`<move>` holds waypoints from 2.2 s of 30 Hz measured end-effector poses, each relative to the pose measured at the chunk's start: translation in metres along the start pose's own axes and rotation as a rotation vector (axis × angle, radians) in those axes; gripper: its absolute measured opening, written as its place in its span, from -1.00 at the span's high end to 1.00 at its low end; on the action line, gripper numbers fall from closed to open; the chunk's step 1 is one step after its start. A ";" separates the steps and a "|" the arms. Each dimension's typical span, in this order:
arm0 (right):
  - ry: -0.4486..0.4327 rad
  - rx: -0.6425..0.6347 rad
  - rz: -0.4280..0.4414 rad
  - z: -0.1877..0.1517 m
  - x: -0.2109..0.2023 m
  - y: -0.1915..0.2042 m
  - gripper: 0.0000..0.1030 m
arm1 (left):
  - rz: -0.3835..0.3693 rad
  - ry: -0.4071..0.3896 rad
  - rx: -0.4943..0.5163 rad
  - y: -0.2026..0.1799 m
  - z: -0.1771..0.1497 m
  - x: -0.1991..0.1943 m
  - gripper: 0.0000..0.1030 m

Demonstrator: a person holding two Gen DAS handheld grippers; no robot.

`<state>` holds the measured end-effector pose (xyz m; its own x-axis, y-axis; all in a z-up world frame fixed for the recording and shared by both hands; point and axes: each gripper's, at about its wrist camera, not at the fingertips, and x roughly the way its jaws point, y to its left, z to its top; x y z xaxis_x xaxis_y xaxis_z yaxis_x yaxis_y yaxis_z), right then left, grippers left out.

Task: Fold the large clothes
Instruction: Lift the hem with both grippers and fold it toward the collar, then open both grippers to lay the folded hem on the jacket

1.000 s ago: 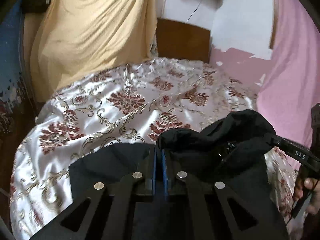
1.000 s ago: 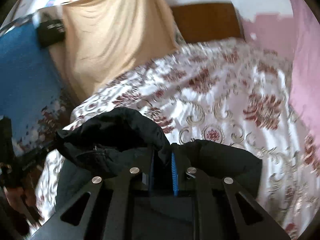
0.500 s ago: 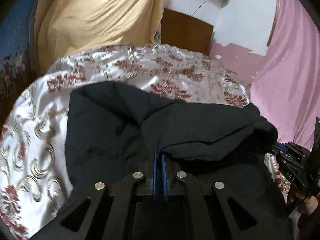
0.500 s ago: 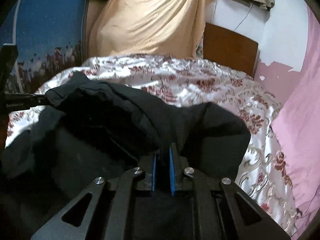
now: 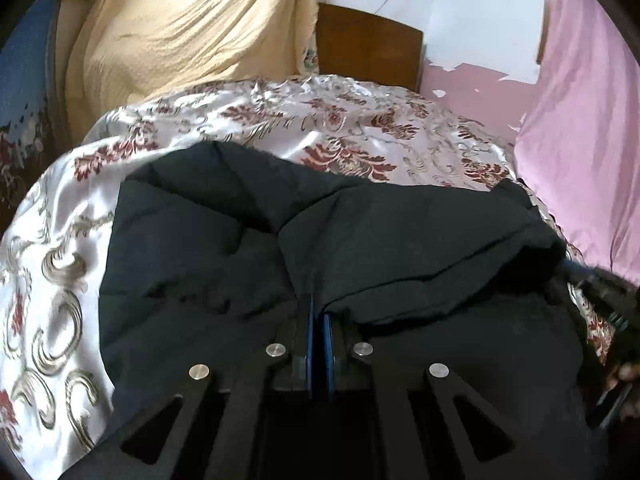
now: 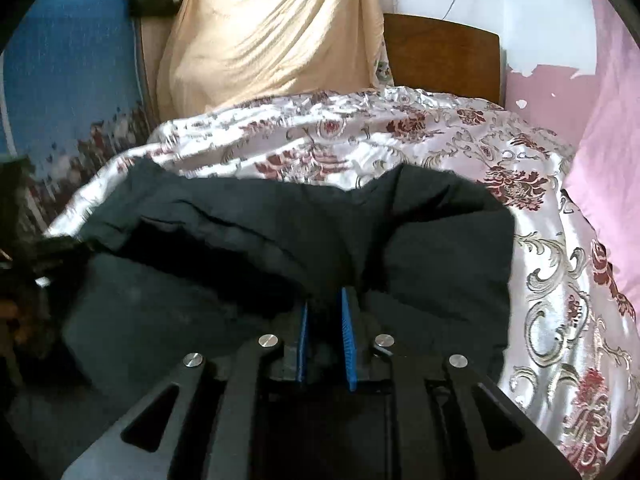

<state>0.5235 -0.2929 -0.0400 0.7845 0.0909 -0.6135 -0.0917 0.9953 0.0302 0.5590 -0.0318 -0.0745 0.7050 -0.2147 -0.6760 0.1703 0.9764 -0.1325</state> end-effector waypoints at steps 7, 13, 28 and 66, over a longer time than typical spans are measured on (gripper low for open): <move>-0.078 0.127 0.096 0.049 -0.013 -0.008 0.73 | 0.008 0.026 0.050 -0.006 0.010 -0.006 0.88; 0.113 0.198 0.150 0.066 0.056 0.009 0.73 | -0.020 0.108 0.014 0.010 0.020 -0.026 0.58; 0.158 -0.070 0.071 0.041 0.074 0.026 0.32 | 0.068 0.120 0.140 -0.021 0.063 0.045 -0.60; 0.046 0.058 -0.032 0.028 0.076 -0.004 -0.57 | 0.146 0.064 -0.008 0.006 0.038 0.057 -0.85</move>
<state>0.6009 -0.2891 -0.0644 0.7574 0.0589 -0.6503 -0.0306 0.9980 0.0548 0.6264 -0.0394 -0.0861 0.6767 -0.0692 -0.7330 0.0638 0.9973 -0.0352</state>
